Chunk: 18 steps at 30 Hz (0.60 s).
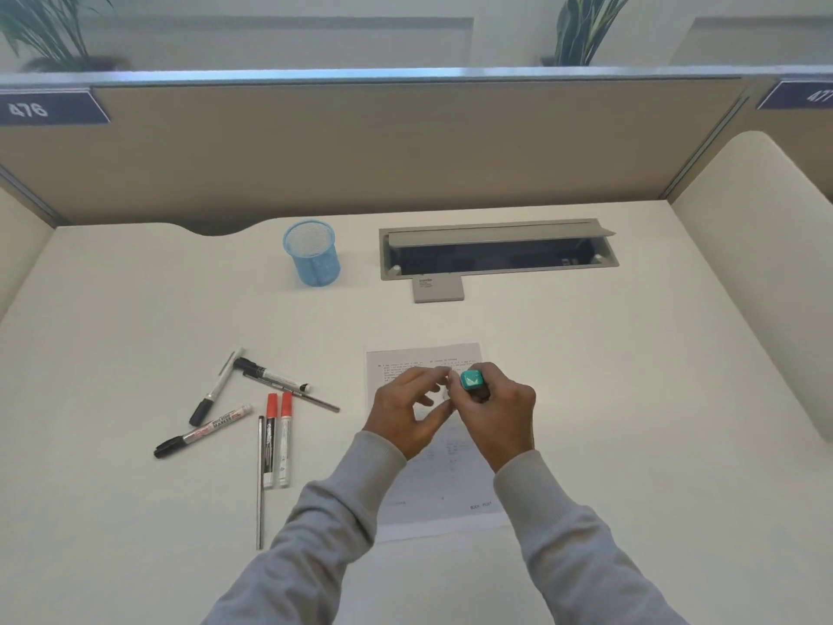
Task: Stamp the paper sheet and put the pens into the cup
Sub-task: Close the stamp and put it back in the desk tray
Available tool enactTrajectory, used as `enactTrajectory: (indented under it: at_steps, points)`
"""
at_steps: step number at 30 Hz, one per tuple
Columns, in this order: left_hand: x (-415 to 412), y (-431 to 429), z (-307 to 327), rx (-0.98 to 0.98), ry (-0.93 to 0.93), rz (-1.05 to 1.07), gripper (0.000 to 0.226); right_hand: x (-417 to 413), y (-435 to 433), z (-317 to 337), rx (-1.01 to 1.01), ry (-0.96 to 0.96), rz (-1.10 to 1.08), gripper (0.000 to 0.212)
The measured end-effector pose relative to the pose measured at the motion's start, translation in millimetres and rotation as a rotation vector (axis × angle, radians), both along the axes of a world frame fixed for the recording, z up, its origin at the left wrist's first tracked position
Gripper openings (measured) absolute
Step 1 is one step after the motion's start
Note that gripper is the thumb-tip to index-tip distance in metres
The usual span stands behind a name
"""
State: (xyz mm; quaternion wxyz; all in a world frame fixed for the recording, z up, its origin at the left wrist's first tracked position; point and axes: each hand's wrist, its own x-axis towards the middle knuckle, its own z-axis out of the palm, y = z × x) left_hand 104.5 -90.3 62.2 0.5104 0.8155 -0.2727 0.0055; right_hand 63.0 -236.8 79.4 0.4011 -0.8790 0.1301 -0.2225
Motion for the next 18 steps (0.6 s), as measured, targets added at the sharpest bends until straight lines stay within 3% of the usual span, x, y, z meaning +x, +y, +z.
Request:
enactTrajectory:
  at_steps: [12, 18]
  points:
    - [68.2, -15.0, -3.9, 0.031, 0.001, 0.059, 0.027, 68.0, -26.9, -0.4, 0.118, 0.038, 0.192, 0.027]
    - [111.6, -24.6, -12.5, 0.017, 0.145, 0.145, 0.027, 107.3, -46.8, -19.2, 0.284, 0.199, 0.264, 0.038]
